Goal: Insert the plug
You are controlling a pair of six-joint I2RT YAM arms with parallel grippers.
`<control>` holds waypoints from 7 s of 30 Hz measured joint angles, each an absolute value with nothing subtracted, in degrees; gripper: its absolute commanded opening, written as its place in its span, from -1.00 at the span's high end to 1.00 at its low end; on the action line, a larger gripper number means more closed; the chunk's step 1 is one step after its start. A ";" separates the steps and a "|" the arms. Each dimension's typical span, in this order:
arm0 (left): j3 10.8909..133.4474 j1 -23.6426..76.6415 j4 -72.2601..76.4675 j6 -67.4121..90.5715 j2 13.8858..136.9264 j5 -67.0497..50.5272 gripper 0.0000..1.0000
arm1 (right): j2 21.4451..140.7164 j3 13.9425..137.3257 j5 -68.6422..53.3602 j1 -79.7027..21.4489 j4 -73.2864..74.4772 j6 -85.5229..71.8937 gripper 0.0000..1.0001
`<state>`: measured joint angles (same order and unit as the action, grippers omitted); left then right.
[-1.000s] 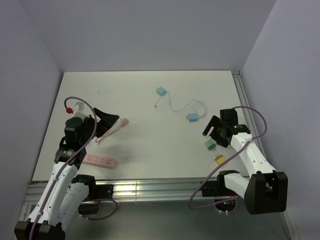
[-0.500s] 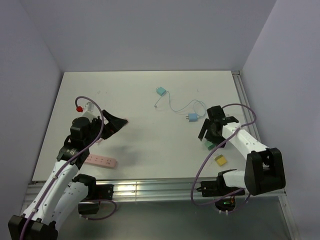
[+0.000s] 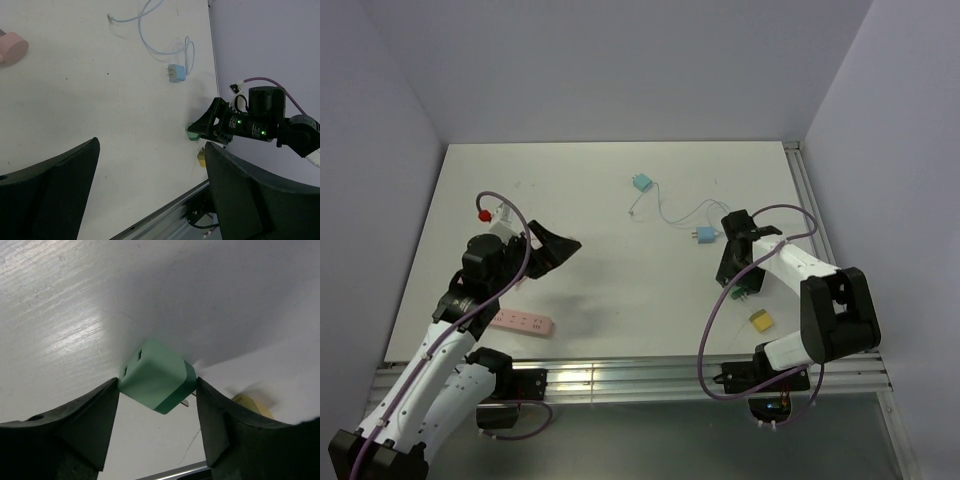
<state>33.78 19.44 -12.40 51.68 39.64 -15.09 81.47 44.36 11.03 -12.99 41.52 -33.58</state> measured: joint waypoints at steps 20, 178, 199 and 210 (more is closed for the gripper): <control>29.80 20.47 -10.85 48.10 29.89 -21.34 -0.26 | 73.95 44.99 -17.78 -22.83 18.02 -47.77 0.95; 59.07 55.42 -61.12 77.28 16.84 68.75 -0.99 | 113.58 80.16 0.01 -76.29 -6.02 -0.89 1.00; 59.05 55.42 -61.10 77.38 15.70 67.42 -0.99 | 113.60 78.30 5.37 -77.93 -5.41 -0.10 1.00; 58.76 55.42 -61.08 77.45 15.70 67.31 -0.99 | 113.60 77.62 4.91 -78.26 -5.48 -0.10 1.00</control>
<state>58.76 55.42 -61.08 77.45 15.70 67.31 113.60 77.62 4.91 -78.26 -5.48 -0.10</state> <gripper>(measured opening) 0.995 0.381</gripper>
